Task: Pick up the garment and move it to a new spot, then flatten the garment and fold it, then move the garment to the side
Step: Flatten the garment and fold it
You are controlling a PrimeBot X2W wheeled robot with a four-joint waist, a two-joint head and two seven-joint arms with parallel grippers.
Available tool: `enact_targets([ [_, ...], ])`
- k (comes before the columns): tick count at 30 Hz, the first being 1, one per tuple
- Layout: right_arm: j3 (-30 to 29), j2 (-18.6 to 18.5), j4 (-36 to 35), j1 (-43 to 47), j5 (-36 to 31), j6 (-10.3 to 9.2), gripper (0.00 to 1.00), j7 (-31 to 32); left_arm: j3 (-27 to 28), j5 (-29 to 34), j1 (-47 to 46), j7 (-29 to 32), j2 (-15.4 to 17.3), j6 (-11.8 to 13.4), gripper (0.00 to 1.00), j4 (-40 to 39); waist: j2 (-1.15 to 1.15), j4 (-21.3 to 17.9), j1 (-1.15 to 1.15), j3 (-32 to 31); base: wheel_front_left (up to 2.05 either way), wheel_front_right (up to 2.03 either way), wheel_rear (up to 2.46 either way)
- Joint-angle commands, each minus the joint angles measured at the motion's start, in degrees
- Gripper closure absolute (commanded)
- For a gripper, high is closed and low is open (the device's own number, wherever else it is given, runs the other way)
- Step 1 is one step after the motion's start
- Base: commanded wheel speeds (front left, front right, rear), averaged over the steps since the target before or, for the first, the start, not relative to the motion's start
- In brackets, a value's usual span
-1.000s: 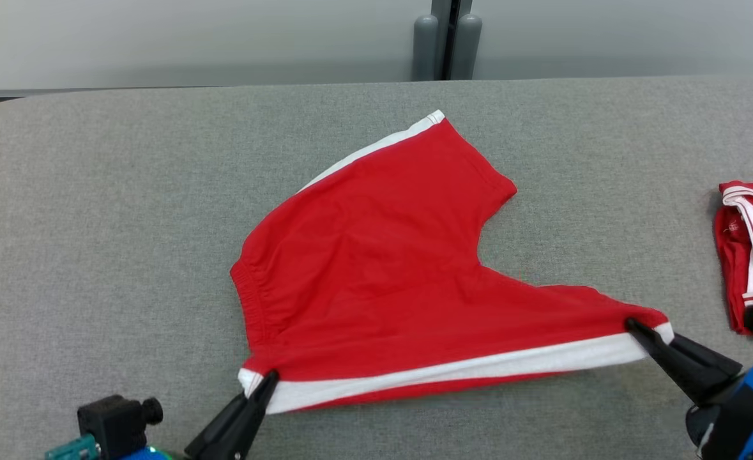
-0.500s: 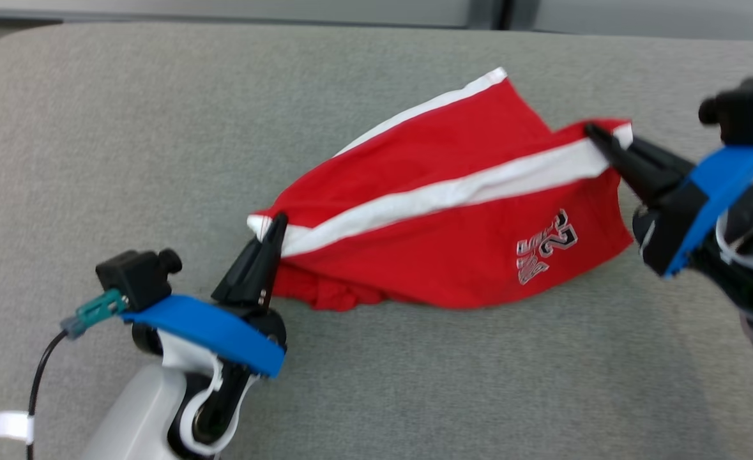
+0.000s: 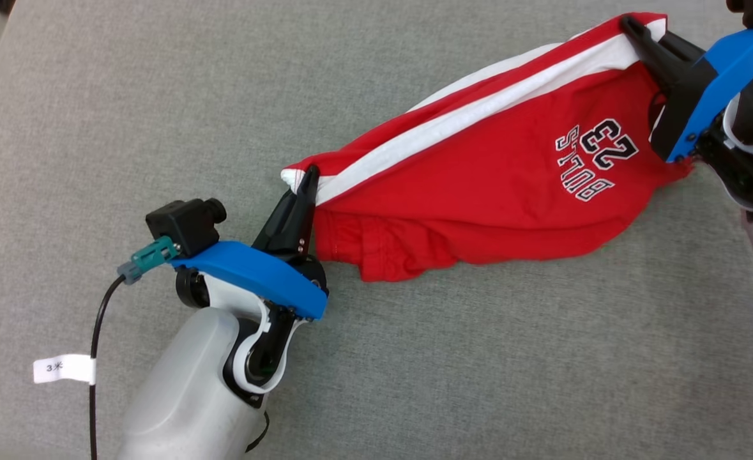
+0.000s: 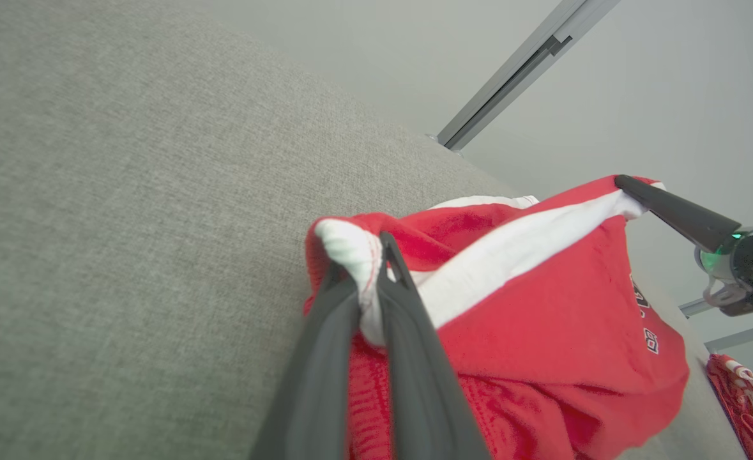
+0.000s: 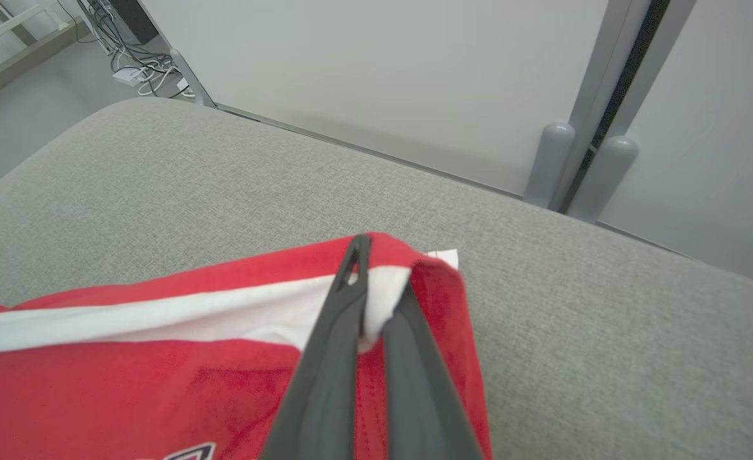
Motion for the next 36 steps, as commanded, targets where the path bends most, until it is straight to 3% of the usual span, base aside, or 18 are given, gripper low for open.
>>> enact_targets([
  [1,0.1,0.5,1.5,-1.6,0.3,0.01,1.00,-0.7,0.0,0.1,-1.3,-0.5,-0.3,-0.4,1.00,0.7,0.00,0.8,-0.01,0.8,0.00,0.00,0.00],
  [2,0.4,0.6,2.7,-2.1,0.4,0.01,1.00,-1.1,-0.1,0.1,-1.7,-0.5,-0.5,-0.6,0.96,1.3,0.00,1.0,-0.01,1.0,0.00,0.00,0.00],
  [3,0.8,0.8,4.0,-2.8,0.6,0.01,1.00,-1.6,-0.4,-0.2,-2.1,-0.4,-0.7,-1.0,0.74,1.8,0.00,1.1,-0.01,1.1,0.00,0.00,0.00],
  [5,2.0,1.0,5.7,-3.8,1.1,0.02,0.94,-2.7,-0.8,-0.5,-2.9,-0.5,-1.0,-1.5,0.50,2.5,0.00,1.4,-0.01,1.4,0.00,0.00,0.00],
  [6,2.6,1.1,6.5,-4.1,1.3,0.02,0.00,-3.3,-1.0,-0.3,-3.1,-0.7,-1.0,-1.5,0.08,2.9,0.00,1.4,-0.01,1.5,0.00,0.00,0.00],
  [7,3.1,1.1,7.2,-4.3,1.5,0.02,0.00,-3.8,-1.2,-0.1,-3.3,-0.9,-1.0,-1.6,0.00,3.3,0.00,1.4,-0.01,1.4,0.00,0.00,0.00],
  [14,7.5,1.1,10.9,-2.5,6.1,0.02,0.00,-5.1,-1.7,-0.3,-1.6,-1.7,0.0,-2.3,0.00,5.6,0.00,0.7,-0.01,-1.7,0.00,0.00,0.00],
  [22,10.7,-2.2,10.4,2.6,12.0,0.02,0.00,-4.0,-1.1,0.4,3.2,-6.0,2.2,-2.5,0.00,5.2,0.00,-0.4,-0.01,-7.9,0.00,0.00,0.00],
  [26,10.7,-3.9,11.2,5.4,13.0,0.02,0.00,-5.0,0.2,2.6,4.5,-8.6,3.3,-1.3,0.00,5.6,0.00,-0.3,-0.01,-10.2,0.00,0.00,0.00],
  [31,8.8,-4.0,14.1,7.2,14.0,0.02,0.00,-5.8,2.9,10.7,3.9,-10.0,3.2,0.6,0.00,5.1,0.00,0.7,-0.01,-10.5,0.00,0.00,0.00],
  [36,5.1,-2.8,19.3,4.9,13.7,0.02,0.00,-6.0,8.3,24.9,5.1,-10.0,0.9,0.6,0.00,-0.5,0.00,2.4,-0.01,-7.7,0.00,0.00,0.00],
])
